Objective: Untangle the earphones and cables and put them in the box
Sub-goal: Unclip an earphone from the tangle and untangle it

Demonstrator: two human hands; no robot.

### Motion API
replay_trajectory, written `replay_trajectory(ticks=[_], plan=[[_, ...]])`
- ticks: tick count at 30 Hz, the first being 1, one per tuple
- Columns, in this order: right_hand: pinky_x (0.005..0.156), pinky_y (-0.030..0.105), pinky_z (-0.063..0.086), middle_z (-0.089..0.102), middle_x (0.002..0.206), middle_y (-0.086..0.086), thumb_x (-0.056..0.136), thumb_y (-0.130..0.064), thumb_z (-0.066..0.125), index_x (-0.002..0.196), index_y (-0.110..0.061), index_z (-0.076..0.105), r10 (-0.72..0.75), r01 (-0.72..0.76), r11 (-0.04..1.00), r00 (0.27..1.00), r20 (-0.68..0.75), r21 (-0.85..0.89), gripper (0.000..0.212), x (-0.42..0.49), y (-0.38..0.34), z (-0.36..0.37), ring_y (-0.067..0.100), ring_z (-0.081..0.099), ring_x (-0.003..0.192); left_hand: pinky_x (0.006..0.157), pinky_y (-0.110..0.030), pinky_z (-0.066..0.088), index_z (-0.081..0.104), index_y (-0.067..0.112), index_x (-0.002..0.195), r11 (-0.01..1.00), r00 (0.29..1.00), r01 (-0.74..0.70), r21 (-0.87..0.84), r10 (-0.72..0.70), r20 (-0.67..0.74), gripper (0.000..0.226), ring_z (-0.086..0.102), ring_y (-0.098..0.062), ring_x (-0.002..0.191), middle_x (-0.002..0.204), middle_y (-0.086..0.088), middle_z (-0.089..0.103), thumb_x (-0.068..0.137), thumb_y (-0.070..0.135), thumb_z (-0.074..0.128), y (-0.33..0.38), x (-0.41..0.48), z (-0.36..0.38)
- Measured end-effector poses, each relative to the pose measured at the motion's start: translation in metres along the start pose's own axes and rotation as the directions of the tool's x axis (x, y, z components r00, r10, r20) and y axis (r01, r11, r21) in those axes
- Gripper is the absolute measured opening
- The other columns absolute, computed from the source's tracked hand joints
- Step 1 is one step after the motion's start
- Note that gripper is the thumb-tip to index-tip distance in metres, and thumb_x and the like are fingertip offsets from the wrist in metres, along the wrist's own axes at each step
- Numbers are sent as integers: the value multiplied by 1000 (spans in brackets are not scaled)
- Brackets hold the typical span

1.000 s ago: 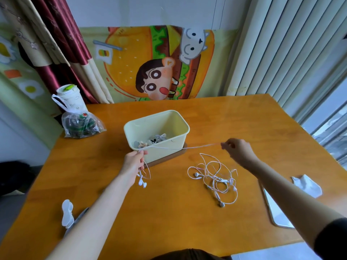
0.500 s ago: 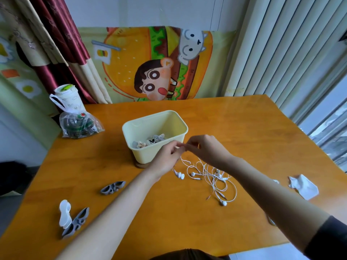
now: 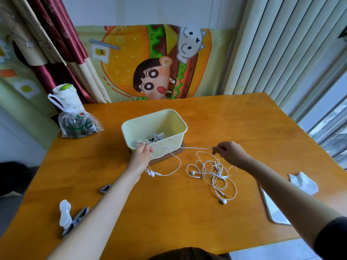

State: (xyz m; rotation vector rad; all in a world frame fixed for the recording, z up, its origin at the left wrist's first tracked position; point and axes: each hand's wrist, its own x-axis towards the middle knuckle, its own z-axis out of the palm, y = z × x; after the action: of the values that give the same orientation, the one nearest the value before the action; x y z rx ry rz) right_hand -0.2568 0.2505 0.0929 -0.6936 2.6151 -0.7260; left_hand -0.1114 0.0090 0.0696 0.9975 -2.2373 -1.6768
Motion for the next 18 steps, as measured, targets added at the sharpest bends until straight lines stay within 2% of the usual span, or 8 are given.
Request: replay_trajectory(ticks=[3,5,6,8,10,12,14,18], plan=[[48,22,31,58,70,5,98,-23,47,94,-4,71,73,-76,996,995,-66,-36,31,7,8,1,13,43,52,66,-33,38,49,15,108,993,993,-25,118,12,115,22,40,-18,67,75,-2,46,101,9,29,0,-6,6],[55,26,39,65,85,11,97,-19,48,102,-3,69,108,-119,985,990,-92,-123,27,8,9,3,18,52,63,82,-42,45,44,17,112,984,982,-40,175,7,187,24,50,-31,79,76,-2,52,99,5,29,3,-10,11],[65,28,45,65,100,13,96,-18,51,110,-3,66,102,-117,976,991,-89,-184,25,8,7,5,21,58,78,89,-45,44,42,19,117,979,973,-55,195,9,231,28,54,-39,92,75,-2,56,98,4,28,5,-12,14],[93,32,45,53,128,13,92,-16,57,128,-7,53,34,-42,970,999,-38,-241,37,3,-6,11,26,54,111,82,-42,46,35,26,132,967,945,-95,237,12,328,42,54,-41,104,72,-1,61,97,4,30,9,-18,18],[104,28,36,43,139,9,87,-14,64,137,-11,42,-120,127,981,991,57,-145,54,-8,-29,19,24,45,126,73,-37,43,27,27,141,958,912,-130,255,15,409,50,57,-35,87,70,3,63,96,4,33,14,-24,24],[104,19,27,40,142,7,83,-10,67,139,-13,38,-312,321,947,936,163,-31,63,-20,-55,29,20,39,131,72,-35,42,30,21,138,953,900,-155,261,28,434,45,53,-23,70,65,10,63,96,7,36,15,-26,28],[102,17,27,41,141,5,83,-10,68,139,-13,38,-414,413,909,880,234,56,64,-27,-72,41,17,40,130,69,-32,40,33,15,129,949,908,-166,269,41,417,34,48,-13,63,66,10,63,96,11,38,16,-25,29],[91,21,40,60,121,5,91,-19,60,131,-10,46,-389,366,921,878,278,132,43,-28,-83,54,16,55,113,63,-27,37,33,12,124,963,924,-168,212,79,374,24,45,-8,61,68,5,58,100,15,37,20,-29,20]])
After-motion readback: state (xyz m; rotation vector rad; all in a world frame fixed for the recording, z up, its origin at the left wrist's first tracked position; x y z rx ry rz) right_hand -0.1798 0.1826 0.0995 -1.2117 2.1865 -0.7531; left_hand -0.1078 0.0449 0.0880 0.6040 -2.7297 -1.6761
